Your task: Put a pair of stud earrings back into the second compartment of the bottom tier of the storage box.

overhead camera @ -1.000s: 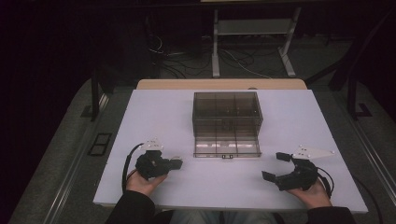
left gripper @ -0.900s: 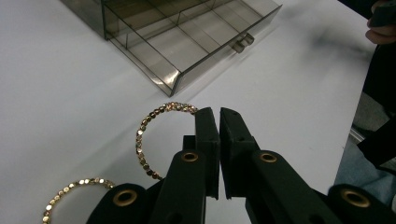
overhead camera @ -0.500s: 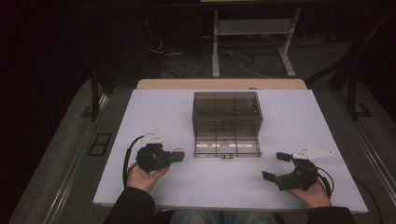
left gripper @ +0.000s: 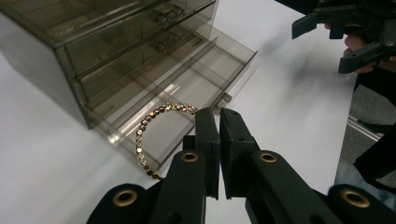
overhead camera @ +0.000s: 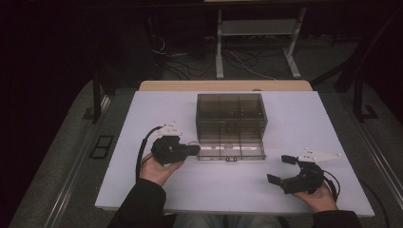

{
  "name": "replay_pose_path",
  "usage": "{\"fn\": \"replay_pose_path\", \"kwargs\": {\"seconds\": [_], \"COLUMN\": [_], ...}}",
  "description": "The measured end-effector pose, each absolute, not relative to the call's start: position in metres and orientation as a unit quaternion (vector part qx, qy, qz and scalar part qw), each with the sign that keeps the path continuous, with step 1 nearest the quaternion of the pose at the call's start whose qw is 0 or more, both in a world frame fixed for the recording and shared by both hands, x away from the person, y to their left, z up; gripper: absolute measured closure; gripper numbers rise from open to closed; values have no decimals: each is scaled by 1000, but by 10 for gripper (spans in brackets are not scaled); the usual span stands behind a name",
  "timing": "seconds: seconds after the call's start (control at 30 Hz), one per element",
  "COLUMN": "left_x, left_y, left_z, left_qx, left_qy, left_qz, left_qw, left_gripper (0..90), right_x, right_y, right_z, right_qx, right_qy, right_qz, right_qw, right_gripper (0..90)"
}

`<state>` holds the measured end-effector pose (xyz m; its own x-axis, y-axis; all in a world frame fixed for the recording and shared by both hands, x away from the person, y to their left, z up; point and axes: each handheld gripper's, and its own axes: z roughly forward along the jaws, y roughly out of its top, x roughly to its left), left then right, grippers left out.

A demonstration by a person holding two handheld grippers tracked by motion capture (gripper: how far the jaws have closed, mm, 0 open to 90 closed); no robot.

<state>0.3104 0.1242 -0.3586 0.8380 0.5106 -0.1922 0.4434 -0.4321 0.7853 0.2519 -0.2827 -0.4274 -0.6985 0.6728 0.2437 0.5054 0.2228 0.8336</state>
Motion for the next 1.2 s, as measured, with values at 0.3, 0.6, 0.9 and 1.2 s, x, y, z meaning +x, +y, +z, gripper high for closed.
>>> {"fn": "replay_pose_path", "kwargs": {"seconds": [0.3, 0.6, 0.9, 1.2], "left_x": [317, 327, 335, 341], "left_y": [106, 84, 64, 53], "left_z": [-351, -341, -342, -348], "left_qx": [853, 863, 869, 867], "left_qy": [264, 248, 237, 237], "left_qz": [40, 42, 44, 41], "left_qw": [449, 437, 432, 437], "left_gripper": [857, 857, 857, 857], "right_x": [252, 252, 251, 252], "right_y": [-283, -283, -283, -283], "right_z": [-427, -428, -427, -428], "right_qx": [378, 378, 380, 377], "right_qy": [777, 778, 778, 779], "right_qz": [496, 494, 494, 493], "right_qw": [86, 85, 83, 85], "right_gripper": [1, 0, 1, 0]}}
